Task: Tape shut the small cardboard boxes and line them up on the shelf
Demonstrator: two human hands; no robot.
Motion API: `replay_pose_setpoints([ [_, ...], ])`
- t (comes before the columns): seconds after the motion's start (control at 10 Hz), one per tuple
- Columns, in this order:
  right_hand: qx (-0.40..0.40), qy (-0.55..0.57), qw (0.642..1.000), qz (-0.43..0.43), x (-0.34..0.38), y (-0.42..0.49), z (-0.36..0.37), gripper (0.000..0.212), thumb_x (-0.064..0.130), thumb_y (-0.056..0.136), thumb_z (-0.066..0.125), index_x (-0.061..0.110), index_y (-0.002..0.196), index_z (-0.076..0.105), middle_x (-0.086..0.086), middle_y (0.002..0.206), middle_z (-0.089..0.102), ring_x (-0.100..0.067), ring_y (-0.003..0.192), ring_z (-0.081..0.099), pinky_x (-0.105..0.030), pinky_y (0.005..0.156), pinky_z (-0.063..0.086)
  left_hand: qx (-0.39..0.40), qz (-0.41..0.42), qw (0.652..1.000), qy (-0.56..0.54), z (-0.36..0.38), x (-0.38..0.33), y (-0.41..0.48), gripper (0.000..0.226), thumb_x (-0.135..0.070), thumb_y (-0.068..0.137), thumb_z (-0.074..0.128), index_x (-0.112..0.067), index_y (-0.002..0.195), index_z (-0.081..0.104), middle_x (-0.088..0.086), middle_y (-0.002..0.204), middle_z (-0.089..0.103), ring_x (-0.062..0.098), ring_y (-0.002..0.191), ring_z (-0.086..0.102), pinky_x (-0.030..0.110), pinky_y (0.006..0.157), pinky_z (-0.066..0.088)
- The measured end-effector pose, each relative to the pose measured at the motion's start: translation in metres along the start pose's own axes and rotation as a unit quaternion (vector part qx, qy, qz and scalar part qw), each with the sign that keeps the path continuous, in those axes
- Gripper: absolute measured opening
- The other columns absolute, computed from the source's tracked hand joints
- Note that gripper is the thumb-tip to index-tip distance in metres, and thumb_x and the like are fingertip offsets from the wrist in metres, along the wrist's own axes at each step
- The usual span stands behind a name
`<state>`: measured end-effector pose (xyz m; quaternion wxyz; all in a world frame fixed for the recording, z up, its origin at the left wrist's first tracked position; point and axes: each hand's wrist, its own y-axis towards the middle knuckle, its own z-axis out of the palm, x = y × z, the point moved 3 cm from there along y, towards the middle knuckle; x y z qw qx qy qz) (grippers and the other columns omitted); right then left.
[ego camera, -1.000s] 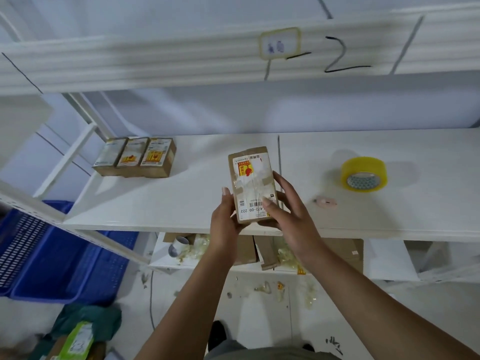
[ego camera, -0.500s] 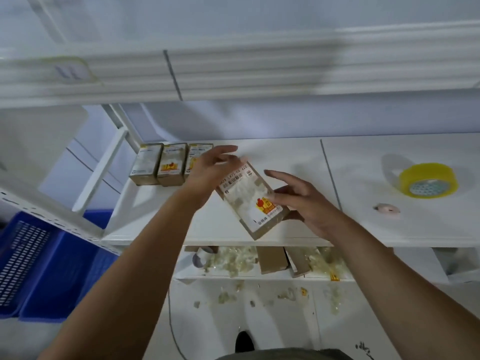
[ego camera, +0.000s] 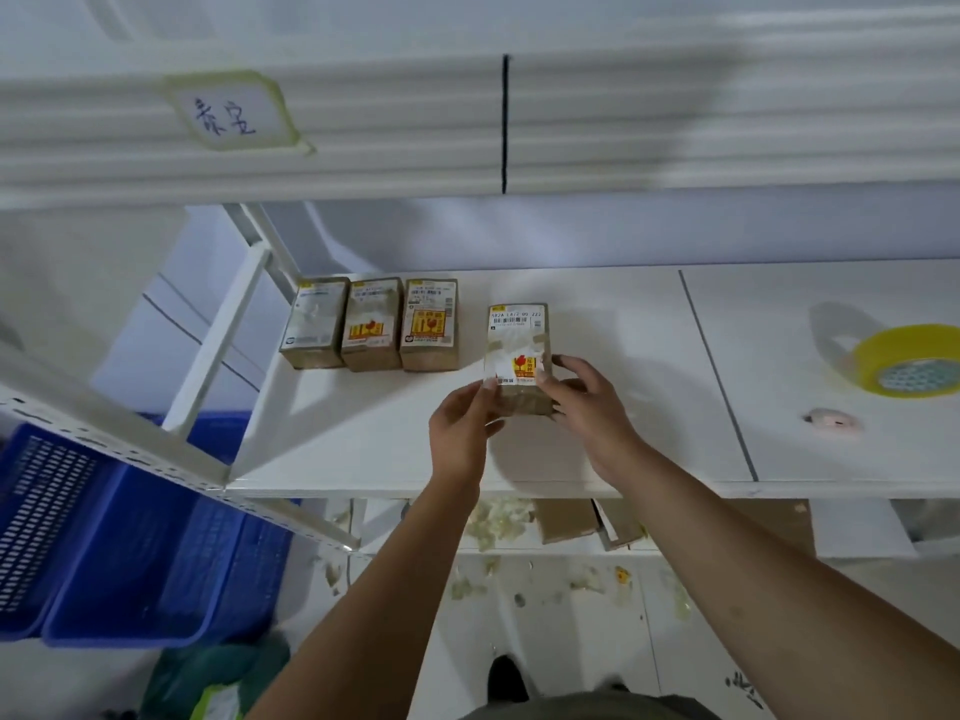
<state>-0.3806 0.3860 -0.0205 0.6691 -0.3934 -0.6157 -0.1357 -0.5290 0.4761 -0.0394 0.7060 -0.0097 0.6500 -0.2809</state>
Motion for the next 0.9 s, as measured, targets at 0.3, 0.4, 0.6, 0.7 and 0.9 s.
replay_pose_setpoints([
  [0.3,-0.032,-0.127,0.991,-0.009,0.004,0.066,0.039,0.045,0.034,0.099,0.069,0.028,0.144,0.061,-0.006,0.118,0.075,-0.027,0.108,0.071,-0.035,0.083,0.054,-0.034,0.036,0.97,0.239,0.002,-0.001,0.064,0.052,-0.053,0.101,0.068,-0.016,0.137,0.069,0.003,0.11,0.075,0.029,0.109,0.071,0.03,0.079,0.049],
  [0.4,-0.041,-0.159,0.986,-0.011,0.006,0.08,0.048,0.042,0.036,0.102,0.065,0.029,0.143,0.061,-0.004,0.123,0.073,-0.027,0.115,0.067,-0.036,0.093,0.053,-0.083,-0.031,0.97,0.227,0.002,-0.001,0.08,0.062,-0.061,0.093,0.073,-0.012,0.129,0.065,0.008,0.122,0.071,0.032,0.113,0.069,0.043,0.095,0.058],
  [0.6,-0.026,-0.151,0.988,-0.004,0.005,0.089,0.058,0.043,0.041,0.105,0.061,0.029,0.146,0.061,0.0,0.138,0.068,-0.024,0.128,0.062,-0.04,0.109,0.049,-0.072,-0.084,0.979,0.17,0.0,-0.005,0.093,0.06,-0.059,0.092,0.074,-0.018,0.135,0.063,0.006,0.127,0.066,0.025,0.1,0.064,0.04,0.062,0.065],
  [0.7,0.012,-0.107,0.994,-0.015,0.0,0.087,0.057,0.038,0.04,0.108,0.056,0.033,0.144,0.063,0.009,0.127,0.071,-0.016,0.124,0.064,-0.031,0.099,0.048,-0.062,-0.081,0.981,0.167,-0.001,0.0,0.098,0.069,-0.062,0.092,0.073,-0.017,0.144,0.059,0.007,0.135,0.061,0.033,0.12,0.06,0.033,0.051,0.06],
  [0.9,0.008,0.015,0.999,0.028,-0.008,0.087,0.044,0.058,0.034,0.107,0.06,0.019,0.16,0.042,0.004,0.143,0.059,-0.02,0.134,0.056,-0.035,0.114,0.042,-0.038,-0.052,0.984,0.163,-0.006,0.003,0.092,0.053,-0.053,0.099,0.069,-0.011,0.13,0.06,0.009,0.122,0.063,0.03,0.108,0.064,0.036,0.063,0.064],
])
